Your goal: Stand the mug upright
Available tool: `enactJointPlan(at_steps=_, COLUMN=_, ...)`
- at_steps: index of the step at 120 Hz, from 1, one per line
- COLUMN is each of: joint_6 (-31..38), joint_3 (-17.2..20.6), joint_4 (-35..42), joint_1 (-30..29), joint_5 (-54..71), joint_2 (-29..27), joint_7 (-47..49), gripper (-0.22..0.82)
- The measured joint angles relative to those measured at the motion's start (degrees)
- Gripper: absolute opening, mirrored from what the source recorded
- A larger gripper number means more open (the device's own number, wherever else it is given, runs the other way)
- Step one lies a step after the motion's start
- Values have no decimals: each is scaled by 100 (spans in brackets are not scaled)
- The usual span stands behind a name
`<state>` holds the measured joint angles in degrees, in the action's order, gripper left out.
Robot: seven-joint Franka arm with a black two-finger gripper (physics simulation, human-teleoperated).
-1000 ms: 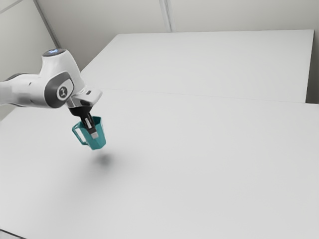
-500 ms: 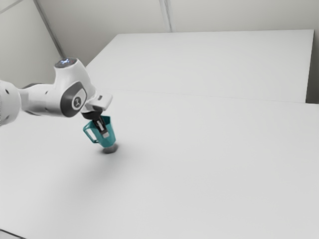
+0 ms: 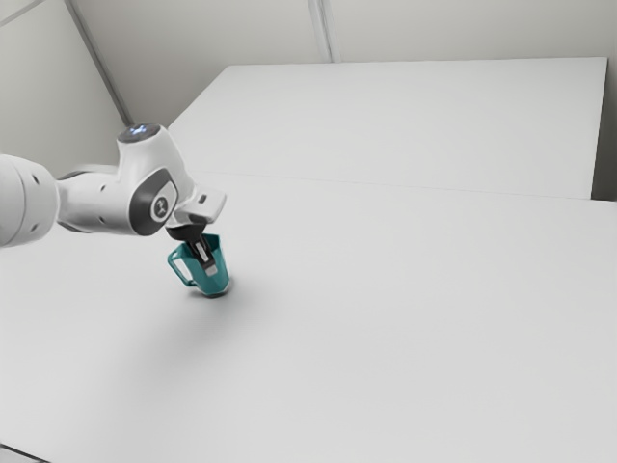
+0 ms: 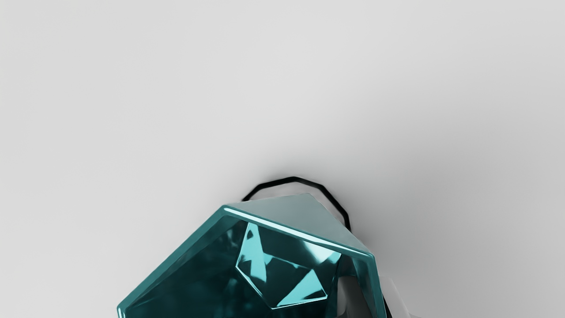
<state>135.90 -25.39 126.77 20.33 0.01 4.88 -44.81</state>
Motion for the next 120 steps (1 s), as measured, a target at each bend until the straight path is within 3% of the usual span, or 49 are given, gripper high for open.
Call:
enactJointPlan(at_steps=15, joint_6=4, joint_3=0, joint_4=10, joint_1=4, joint_5=-59, joint_2=30, joint_7=-3, gripper=-16)
enactJointPlan(at_steps=38, joint_6=-63, joint_3=-1, joint_4=17, joint_1=-2, joint_5=-180, joint_2=-27, joint_7=-119, gripper=25)
enactJointPlan(at_steps=58, joint_6=-132, joint_3=-3, joint_4=-4, joint_1=1, joint_5=-196, joint_2=-153, joint_7=-220, gripper=44)
enactJointPlan(at_steps=86, joint_6=-486, joint_3=-6, joint_4=-116, joint_1=5, joint_5=-141, joint_2=-531, joint_7=-325, gripper=55)
enactJointPlan(at_steps=120, joint_6=-2331, joint_3=-5, joint_4=-1849, joint_1=-17, joint_5=132, joint_2=-692, joint_7=-502, gripper=59)
